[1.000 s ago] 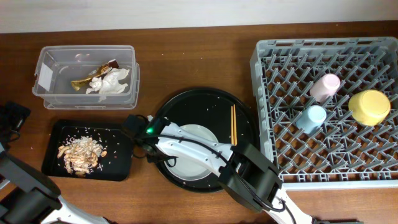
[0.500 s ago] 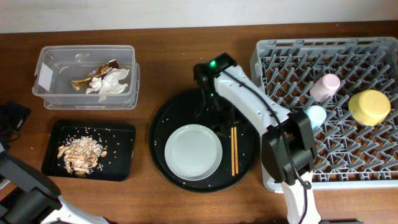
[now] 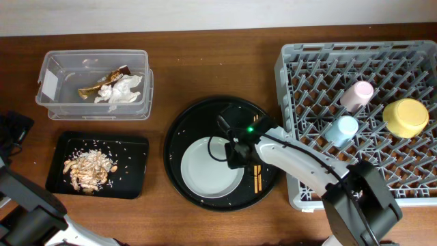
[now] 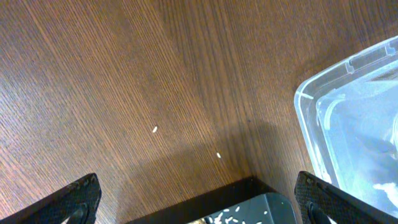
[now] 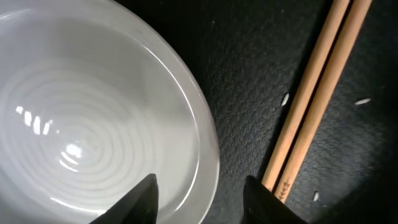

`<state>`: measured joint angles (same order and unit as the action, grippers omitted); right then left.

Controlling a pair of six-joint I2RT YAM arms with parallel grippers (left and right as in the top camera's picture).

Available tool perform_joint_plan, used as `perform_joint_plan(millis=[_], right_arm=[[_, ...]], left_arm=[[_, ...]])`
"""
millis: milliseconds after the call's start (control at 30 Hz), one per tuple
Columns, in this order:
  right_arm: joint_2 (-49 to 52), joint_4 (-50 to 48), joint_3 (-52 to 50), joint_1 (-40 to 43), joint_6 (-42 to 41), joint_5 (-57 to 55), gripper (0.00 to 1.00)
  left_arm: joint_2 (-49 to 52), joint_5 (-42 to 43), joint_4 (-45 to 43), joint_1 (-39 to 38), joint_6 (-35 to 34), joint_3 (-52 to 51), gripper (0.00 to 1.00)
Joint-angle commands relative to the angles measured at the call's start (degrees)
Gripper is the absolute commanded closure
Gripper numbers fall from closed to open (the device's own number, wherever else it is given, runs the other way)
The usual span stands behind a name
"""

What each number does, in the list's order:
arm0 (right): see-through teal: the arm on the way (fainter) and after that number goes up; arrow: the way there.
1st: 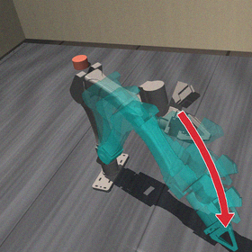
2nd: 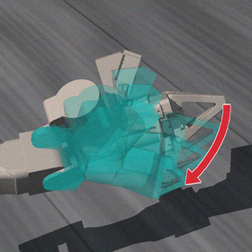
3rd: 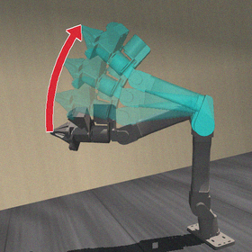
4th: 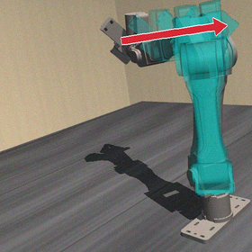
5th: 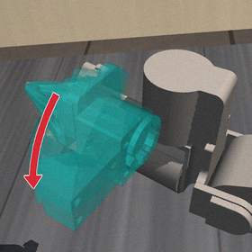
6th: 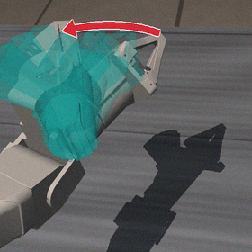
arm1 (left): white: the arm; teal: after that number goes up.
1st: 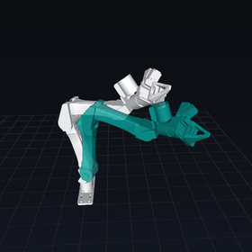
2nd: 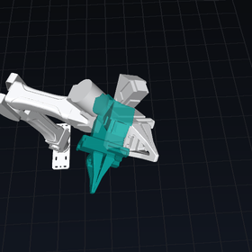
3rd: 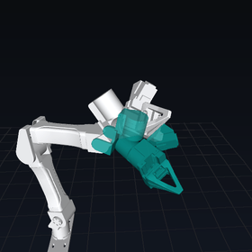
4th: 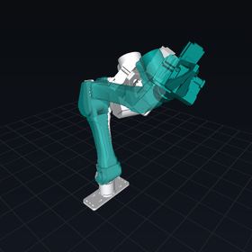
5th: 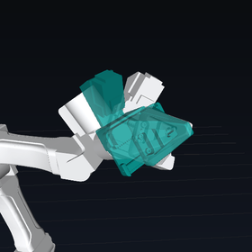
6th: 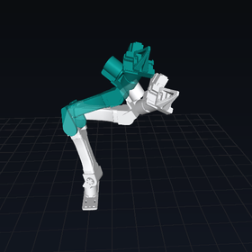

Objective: Sort waste into correct bins and load items into the dishwasher rack
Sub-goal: 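Lift the white plate and stand it upright in the rack's back row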

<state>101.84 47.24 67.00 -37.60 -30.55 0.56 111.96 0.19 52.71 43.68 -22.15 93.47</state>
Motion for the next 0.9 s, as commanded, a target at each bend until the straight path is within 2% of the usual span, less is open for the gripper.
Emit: perform_joint_plan(millis=[0,67,133,200,267,300,333,367,467,500,533,600,700,800,867], right_arm=[[1.07,-2.56,-1.90,-0.22,-1.95,0.35,0.57],[1.86,-3.69,-2.47,-0.28,-6.47,0.31,0.58],[5.49,-6.71,-3.80,-0.22,-6.60,0.46,0.58],[5.51,-6.95,-3.76,-0.20,-6.62,0.76,0.62],[5.51,-6.99,-3.74,-0.22,-6.64,0.76,0.74],[5.40,-6.67,-3.23,-0.20,-6.62,1.99,0.87],[5.11,-4.92,-1.84,-0.20,-6.60,2.01,0.94],[4.66,-2.75,0.02,-0.20,-6.58,2.01,0.96],[3.43,9.25,9.27,1.09,-6.36,-1.60,0.96],[2.60,19.19,16.85,4.09,-6.36,-6.78,0.96],[1.95,24.70,22.10,6.56,-6.14,-9.49,0.96],[-0.02,33.42,34.32,12.61,0.94,-10.56,0.96],[-2.27,39.98,47.45,23.91,5.16,-15.76,0.96],[-1.66,39.91,48.26,33.73,6.10,-30.99,0.96],[-0.20,36.79,48.02,35.95,6.10,-35.71,0.96]], left_arm=[[-1.46,0.02,-0.13,0.00,-0.33,0.11,0.01],[-1.46,0.02,-0.13,0.00,-0.33,0.11,0.01],[-1.46,0.02,-0.15,0.00,-0.33,0.11,0.01],[-1.46,0.00,-0.13,0.00,-0.33,0.11,0.01],[-1.46,0.02,-0.13,0.00,-0.33,0.11,0.01],[-1.46,0.02,-0.13,0.00,-0.33,0.11,0.01],[-1.46,0.00,-0.13,0.00,-0.33,0.11,0.01],[-1.46,0.02,-0.13,0.00,-0.33,0.11,0.01],[-1.46,0.02,-0.13,0.00,-0.33,0.11,0.01],[-1.46,0.02,-0.13,0.00,-0.33,0.11,0.01],[-1.46,0.00,-0.13,0.00,-0.33,0.11,0.01],[-1.46,0.02,-0.13,0.00,-0.33,0.11,0.01],[-1.46,0.02,-0.15,0.00,-0.33,0.11,0.01],[-1.46,0.00,-0.33,0.00,-0.33,0.11,0.01],[-1.46,0.00,-1.42,0.00,-0.33,0.11,0.01]])
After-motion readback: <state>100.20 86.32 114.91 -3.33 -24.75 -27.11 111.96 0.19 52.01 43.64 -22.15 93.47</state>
